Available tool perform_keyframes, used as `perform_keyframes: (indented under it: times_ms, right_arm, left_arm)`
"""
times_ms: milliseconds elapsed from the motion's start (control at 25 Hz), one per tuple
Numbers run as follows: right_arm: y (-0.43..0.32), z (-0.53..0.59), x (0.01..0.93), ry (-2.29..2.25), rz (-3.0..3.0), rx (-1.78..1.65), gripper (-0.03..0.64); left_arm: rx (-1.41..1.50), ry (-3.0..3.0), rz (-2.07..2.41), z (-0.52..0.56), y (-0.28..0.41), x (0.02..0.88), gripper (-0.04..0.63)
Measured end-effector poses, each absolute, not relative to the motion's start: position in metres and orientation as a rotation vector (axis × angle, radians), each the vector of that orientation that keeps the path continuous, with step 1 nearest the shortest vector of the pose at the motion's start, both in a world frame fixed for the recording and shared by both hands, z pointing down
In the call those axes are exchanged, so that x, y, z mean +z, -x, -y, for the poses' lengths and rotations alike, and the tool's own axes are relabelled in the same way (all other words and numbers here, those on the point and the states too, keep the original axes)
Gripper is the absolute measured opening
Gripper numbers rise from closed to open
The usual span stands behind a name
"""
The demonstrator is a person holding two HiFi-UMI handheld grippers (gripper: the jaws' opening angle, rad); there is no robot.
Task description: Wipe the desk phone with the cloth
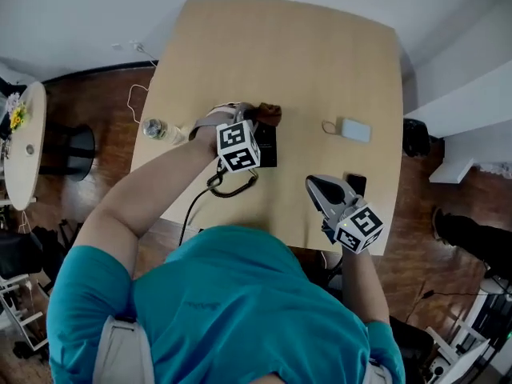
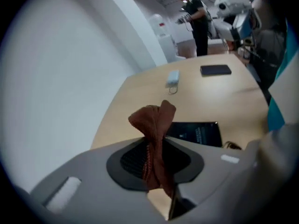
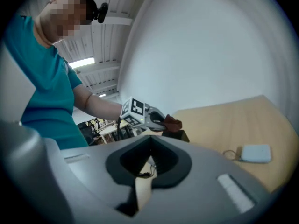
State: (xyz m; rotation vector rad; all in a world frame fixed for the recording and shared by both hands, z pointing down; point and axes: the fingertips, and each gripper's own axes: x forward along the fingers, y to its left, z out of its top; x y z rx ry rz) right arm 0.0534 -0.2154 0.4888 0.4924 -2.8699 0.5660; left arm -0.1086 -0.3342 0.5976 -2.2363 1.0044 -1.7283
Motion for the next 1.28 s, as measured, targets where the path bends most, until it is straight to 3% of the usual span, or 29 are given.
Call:
perform_keyframes:
  times_ms: [320, 960, 1280]
  right_arm:
    - [-0.041, 0.206, 0.506, -0.570, 2.826, 0.664, 0.002]
    - [-0.044, 0.201, 0.513, -0.582, 2.820, 0.680, 0.002]
    - [-0.051, 0.207, 0.507, -0.618, 2.827, 0.665, 0.002]
  left_arm:
    - [-1.828, 2.018, -0.936, 0.359, 0.098, 0.632, 0.100]
    - [-1.930, 2.170, -0.449, 0.199, 0.036, 0.709, 0.098]
    - [-1.888, 2.117, -0.894, 0.346, 0.110, 0.625, 0.098]
